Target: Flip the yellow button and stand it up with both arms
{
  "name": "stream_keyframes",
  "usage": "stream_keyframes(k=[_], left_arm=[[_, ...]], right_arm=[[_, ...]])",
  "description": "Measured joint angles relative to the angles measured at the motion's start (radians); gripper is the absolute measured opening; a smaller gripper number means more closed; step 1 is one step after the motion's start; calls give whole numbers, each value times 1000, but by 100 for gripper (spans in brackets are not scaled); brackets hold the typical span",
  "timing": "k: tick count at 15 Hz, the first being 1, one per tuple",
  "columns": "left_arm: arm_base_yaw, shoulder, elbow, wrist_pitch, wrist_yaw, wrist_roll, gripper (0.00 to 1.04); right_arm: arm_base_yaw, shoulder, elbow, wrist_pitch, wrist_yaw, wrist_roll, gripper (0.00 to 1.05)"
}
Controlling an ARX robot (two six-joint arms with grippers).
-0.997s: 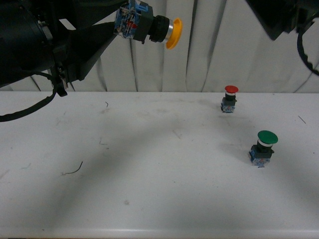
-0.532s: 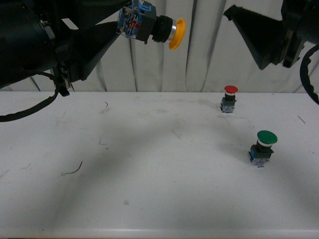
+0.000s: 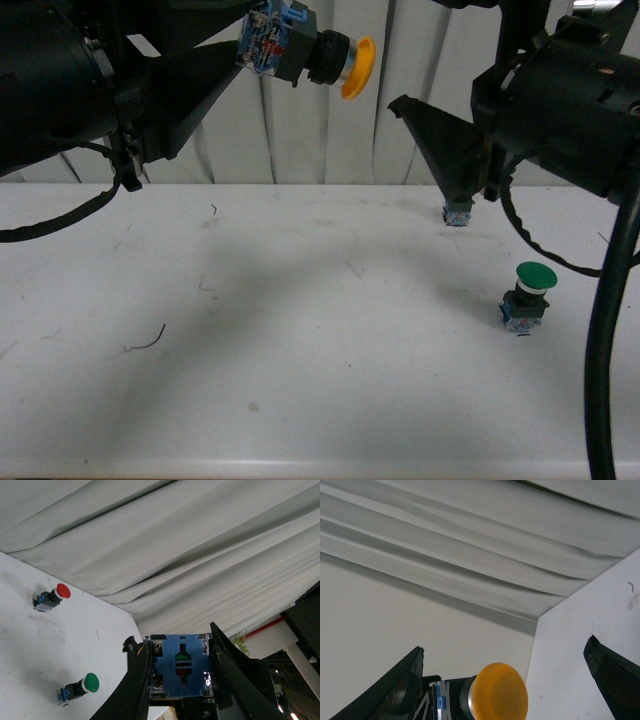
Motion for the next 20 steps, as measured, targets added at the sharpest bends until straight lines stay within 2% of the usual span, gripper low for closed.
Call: stream_keyframes(k=[3, 5, 6, 9, 10, 11, 13, 18, 19, 20], left_arm=[[13, 9, 5, 0, 0, 0, 28], [22, 9, 8, 0, 0, -7, 28], [24, 9, 9, 0, 0, -8, 28], [28, 9, 11, 0, 0, -8, 28], [28, 10, 12, 0, 0, -8, 28], [29, 14, 14, -1, 3, -16, 28], [28, 17, 14, -1, 3, -29, 27], [26, 18, 14, -1, 1, -29, 27], [26, 20, 16, -1, -2, -27, 34], [26, 20, 19, -1, -13, -17, 45]], right_arm=[[90, 54, 55, -1, 25, 121, 98], [102, 66, 62, 0, 37, 156, 96], [102, 70, 63, 0, 42, 161, 90], [102, 71, 69, -2, 47, 170, 60], [102, 71, 72, 0, 48, 170, 47], [101, 71, 74, 1, 50, 178, 40], [101, 71, 74, 1, 51, 188, 37], [100, 71, 74, 1, 50, 190, 36], [97, 71, 74, 1, 50, 189, 36], [93, 71, 74, 0, 47, 186, 36]])
